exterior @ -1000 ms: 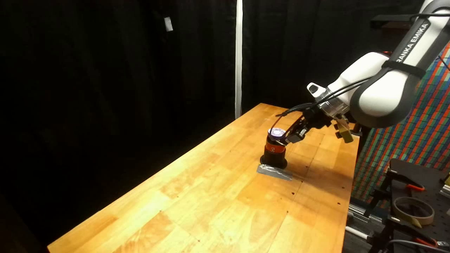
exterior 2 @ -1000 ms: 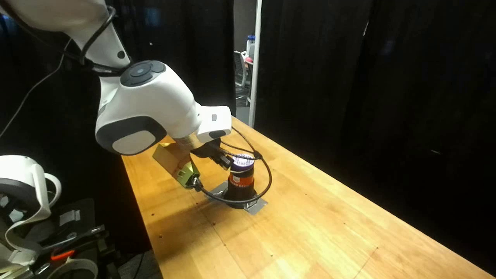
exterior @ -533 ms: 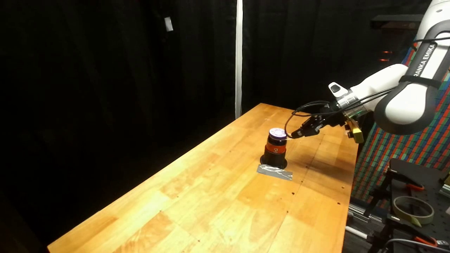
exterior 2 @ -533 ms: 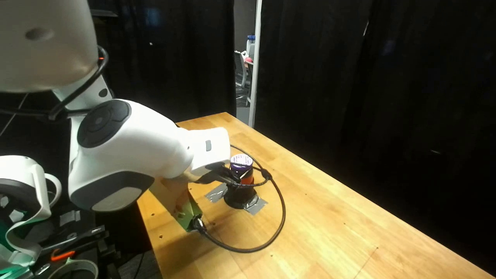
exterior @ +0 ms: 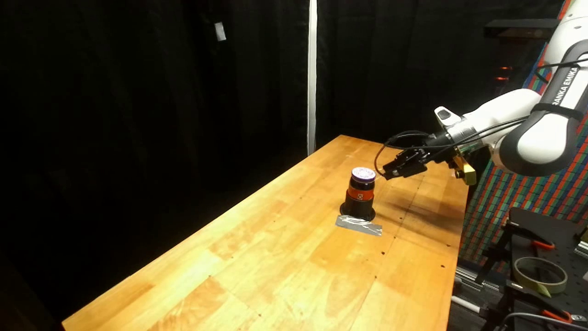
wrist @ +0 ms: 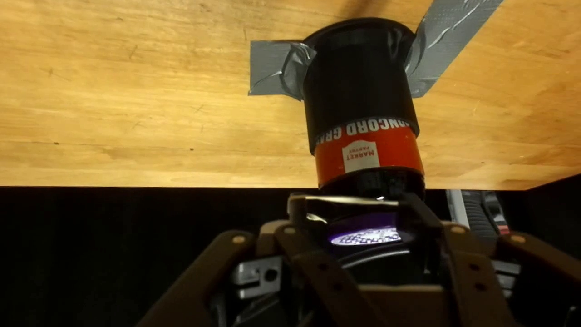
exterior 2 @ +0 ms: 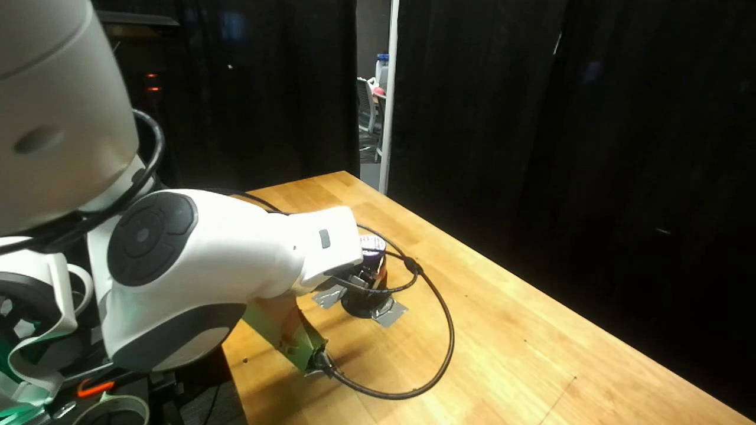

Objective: Place the rubber band over the brown cup

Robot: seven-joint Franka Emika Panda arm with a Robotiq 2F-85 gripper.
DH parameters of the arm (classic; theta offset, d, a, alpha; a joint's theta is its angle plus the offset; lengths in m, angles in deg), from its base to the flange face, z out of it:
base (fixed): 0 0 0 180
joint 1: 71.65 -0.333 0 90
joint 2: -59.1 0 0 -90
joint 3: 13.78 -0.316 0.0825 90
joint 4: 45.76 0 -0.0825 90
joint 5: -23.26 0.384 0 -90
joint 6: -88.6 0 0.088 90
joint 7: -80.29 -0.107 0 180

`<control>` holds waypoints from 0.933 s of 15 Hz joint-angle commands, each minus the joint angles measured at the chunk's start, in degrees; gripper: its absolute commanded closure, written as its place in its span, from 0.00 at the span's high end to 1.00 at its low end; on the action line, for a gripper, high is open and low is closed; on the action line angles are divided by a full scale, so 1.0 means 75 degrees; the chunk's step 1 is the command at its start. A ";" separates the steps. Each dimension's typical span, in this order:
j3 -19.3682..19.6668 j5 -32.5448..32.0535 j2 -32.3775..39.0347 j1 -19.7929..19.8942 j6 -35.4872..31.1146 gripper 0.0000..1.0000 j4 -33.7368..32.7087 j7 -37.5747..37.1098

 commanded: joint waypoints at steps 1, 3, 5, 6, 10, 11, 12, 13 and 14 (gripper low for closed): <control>0.0986 -0.1879 -0.0056 -0.0336 -0.0687 0.88 -0.0112 -0.1190; 0.1647 -0.2783 -0.0184 -0.0688 -0.1064 1.00 -0.0157 -0.1839; 0.2324 -0.3365 -0.0334 -0.1198 -0.1574 1.00 -0.0206 -0.2344; 0.2683 -0.3611 -0.0406 -0.1496 -0.1874 1.00 -0.0203 -0.2502; 0.4225 -0.4333 -0.0628 -0.2923 -0.2806 1.00 -0.0220 -0.3084; 0.4553 -0.4357 -0.0757 -0.3259 -0.3060 1.00 -0.0040 -0.3134; 0.4878 -0.4414 -0.0793 -0.3606 -0.3159 1.00 -0.0071 -0.3266; 0.5172 -0.4420 -0.0870 -0.3945 -0.3144 1.00 -0.0157 -0.3432; 0.5472 -0.4474 -0.1081 -0.4267 -0.2872 1.00 -0.0142 -0.3729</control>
